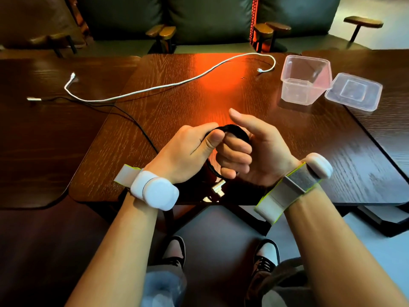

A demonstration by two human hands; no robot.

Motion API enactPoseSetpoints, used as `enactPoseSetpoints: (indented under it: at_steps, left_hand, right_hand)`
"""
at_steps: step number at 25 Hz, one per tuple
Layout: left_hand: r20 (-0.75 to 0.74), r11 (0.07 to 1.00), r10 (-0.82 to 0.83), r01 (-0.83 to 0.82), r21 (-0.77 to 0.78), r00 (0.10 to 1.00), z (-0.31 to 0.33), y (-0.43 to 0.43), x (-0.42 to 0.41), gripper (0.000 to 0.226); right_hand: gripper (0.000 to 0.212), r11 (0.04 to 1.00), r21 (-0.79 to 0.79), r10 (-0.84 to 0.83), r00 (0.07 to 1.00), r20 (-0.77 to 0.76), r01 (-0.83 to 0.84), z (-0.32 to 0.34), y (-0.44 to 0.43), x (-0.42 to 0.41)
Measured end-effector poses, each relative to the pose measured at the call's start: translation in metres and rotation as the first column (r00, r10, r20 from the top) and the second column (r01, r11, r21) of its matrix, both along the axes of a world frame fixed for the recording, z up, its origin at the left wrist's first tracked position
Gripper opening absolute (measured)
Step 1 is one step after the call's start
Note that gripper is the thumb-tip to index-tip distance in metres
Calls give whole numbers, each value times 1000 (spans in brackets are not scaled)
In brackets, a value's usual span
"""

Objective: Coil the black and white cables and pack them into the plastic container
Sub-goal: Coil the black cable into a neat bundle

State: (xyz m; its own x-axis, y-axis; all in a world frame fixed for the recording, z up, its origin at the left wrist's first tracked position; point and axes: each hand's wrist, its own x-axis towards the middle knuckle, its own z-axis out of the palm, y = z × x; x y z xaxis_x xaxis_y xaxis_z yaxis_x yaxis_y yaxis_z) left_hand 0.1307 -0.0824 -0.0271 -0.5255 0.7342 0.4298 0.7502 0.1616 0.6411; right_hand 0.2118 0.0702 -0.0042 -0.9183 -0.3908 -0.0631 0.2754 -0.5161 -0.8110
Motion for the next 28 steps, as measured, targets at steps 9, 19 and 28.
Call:
enactPoseSetpoints:
  at_steps: [9, 19, 28]
  left_hand:
    - [148, 980, -89, 60, 189, 985, -4, 8, 2, 81]
    - [39, 885, 370, -365, 291, 928, -11, -17, -32, 22]
    - [-209, 990, 92, -113, -87, 974, -18, -12, -24, 34]
  right_hand:
    - [55, 889, -439, 112, 992, -57, -126, 3, -6, 6]
    - [55, 821, -552, -155, 987, 33, 147, -1, 9, 0]
    - [34, 505, -689, -470, 835, 287, 521, 4, 12, -6]
